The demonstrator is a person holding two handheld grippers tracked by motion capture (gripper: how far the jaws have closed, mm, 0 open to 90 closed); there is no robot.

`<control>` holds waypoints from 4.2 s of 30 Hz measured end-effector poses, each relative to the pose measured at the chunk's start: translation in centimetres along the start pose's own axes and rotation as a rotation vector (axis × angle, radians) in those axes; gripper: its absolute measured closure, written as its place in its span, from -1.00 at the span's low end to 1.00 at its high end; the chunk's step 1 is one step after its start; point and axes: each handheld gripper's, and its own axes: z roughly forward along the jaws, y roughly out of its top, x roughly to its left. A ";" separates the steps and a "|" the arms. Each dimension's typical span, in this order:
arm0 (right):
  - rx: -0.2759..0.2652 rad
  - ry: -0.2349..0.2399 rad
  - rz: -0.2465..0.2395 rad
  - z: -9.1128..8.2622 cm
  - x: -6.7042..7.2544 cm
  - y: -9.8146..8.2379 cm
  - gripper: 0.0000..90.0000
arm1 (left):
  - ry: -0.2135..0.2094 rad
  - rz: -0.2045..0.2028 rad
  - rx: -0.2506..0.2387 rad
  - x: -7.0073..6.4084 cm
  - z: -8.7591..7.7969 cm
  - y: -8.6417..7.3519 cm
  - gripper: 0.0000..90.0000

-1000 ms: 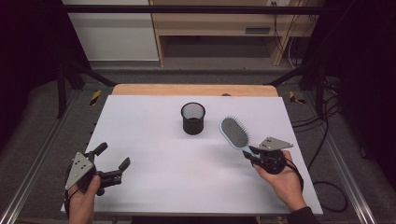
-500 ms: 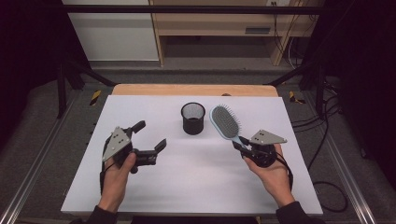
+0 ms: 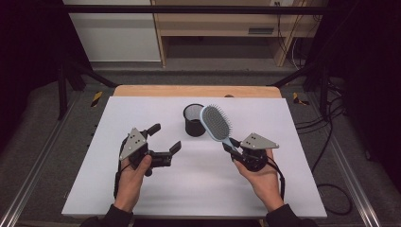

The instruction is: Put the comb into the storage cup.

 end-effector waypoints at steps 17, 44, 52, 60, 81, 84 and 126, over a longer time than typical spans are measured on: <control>-0.011 0.011 -0.007 0.8 1.0 -0.4 0.55 | -0.022 -0.018 0.025 -1.0 0.8 -0.6 -0.94; -0.039 0.055 -0.027 1.4 2.5 -0.3 0.55 | -0.058 -0.055 0.039 -2.2 1.5 -0.8 -0.94; -0.053 0.083 -0.034 1.8 3.5 -0.2 0.55 | -0.082 -0.103 0.016 -2.3 1.5 -0.5 -0.94; -0.061 0.110 -0.043 2.3 4.3 0.0 0.55 | -0.091 -0.133 -0.004 -2.4 1.3 -0.3 -0.93; -0.070 0.134 -0.088 3.0 6.4 0.2 0.55 | -0.082 -0.177 0.006 -2.2 1.4 -0.2 -0.80; -0.066 0.138 -0.105 3.2 6.9 0.1 0.55 | -0.089 -0.198 0.007 -2.1 1.5 -0.3 -0.72; -0.064 0.147 -0.048 5.6 8.6 0.6 0.55 | -0.025 -0.363 0.007 -1.5 1.5 1.4 0.06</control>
